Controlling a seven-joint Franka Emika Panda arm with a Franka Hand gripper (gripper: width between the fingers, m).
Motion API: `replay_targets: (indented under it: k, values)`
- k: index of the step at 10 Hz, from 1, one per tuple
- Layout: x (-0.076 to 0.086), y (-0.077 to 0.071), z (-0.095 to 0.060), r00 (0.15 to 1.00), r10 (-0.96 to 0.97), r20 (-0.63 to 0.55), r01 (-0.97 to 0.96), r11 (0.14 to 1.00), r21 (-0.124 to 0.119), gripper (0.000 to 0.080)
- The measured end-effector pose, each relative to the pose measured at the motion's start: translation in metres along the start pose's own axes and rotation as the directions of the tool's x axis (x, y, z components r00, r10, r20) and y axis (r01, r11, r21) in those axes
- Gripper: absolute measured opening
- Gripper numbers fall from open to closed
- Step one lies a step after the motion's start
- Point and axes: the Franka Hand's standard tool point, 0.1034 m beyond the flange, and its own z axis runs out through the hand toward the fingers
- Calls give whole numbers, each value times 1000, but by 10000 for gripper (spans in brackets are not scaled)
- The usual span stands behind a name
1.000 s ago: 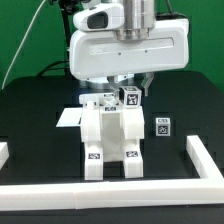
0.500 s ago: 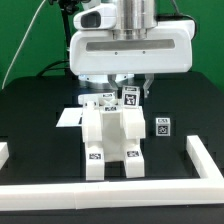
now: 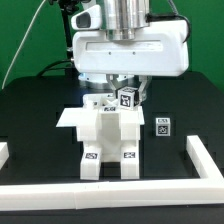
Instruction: Assemble chair
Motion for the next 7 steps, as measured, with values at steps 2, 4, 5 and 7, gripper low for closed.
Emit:
replay_targets:
  k: [2,4,5,7]
  values:
    - [1,1,0,980,198,20,-199,980,23,284]
    - [0,0,0,989,149,19,-150,988,24,428]
    - [0,-1,0,990,137,19,-137,990,24,428]
    - [1,2,-1,985,-168,43,167,986,18,629]
